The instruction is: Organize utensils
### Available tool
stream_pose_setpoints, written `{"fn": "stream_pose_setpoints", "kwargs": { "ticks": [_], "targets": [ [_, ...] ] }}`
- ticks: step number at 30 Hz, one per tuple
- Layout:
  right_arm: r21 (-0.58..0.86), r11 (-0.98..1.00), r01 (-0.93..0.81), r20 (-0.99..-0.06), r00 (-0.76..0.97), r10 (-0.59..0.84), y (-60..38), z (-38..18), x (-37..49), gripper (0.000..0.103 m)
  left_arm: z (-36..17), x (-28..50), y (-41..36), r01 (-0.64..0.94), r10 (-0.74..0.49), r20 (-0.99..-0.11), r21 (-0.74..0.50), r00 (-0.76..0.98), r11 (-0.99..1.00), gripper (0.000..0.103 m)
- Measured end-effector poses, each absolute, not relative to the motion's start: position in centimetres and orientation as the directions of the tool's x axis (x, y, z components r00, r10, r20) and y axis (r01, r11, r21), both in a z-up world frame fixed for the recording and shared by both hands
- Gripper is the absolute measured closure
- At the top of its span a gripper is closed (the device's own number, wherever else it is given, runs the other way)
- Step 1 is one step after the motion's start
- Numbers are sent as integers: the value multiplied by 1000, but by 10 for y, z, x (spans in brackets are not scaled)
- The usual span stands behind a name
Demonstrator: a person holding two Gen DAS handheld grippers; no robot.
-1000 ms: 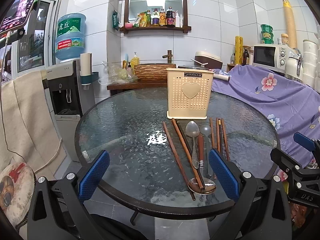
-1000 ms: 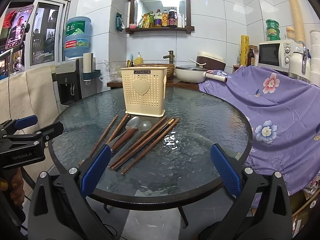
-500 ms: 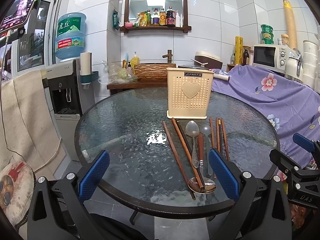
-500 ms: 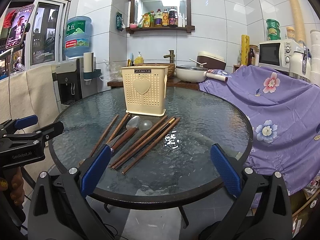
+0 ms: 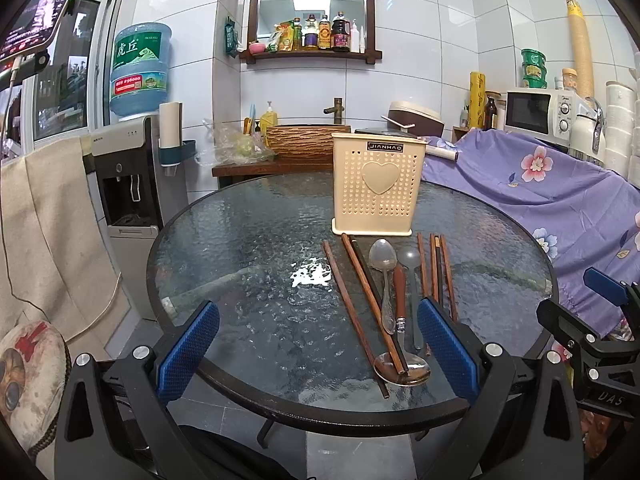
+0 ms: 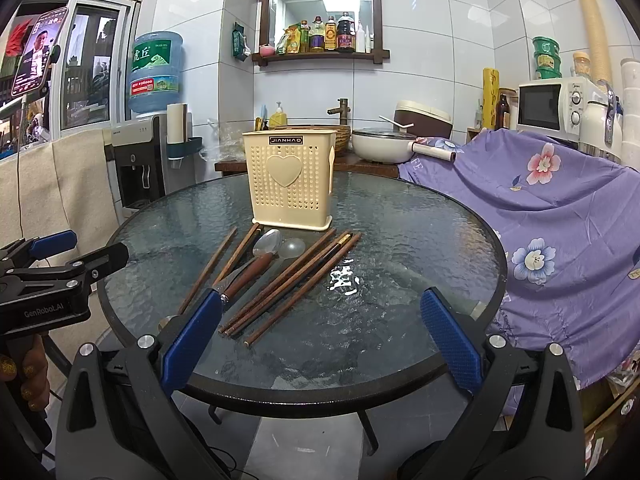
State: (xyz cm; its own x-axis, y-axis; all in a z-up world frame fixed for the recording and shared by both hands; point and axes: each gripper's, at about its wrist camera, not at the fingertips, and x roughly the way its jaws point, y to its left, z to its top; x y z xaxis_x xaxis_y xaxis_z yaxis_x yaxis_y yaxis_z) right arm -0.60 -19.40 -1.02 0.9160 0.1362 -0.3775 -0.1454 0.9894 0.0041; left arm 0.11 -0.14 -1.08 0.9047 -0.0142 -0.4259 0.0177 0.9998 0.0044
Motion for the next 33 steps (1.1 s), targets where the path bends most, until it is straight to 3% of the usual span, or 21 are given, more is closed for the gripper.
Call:
{"fn": "stream_pose_setpoints", "kwargs": {
  "ticks": [13,23,26,29,33],
  "targets": [
    [-5,990,-138,-395,910,125,-192,-20,-1,5,-16,6,0,22,-20,-452,0,892,1000,6],
    [7,990,-143,-499,857,127,-197,-27,56,5,-21,56,3,15,25,-542,68,840,998,6],
    [27,989,-144,-516,845,137,-202,-23,74,6,-19,74,6,20,27,-564,77,826,997,11],
    [47,988,-150,-531,834,152,-205,-16,92,11,-18,92,9,31,20,-594,76,804,997,16],
    [80,984,-159,-588,790,175,-210,-16,117,23,-22,120,13,56,-23,-652,30,758,998,24]
  ]
}}
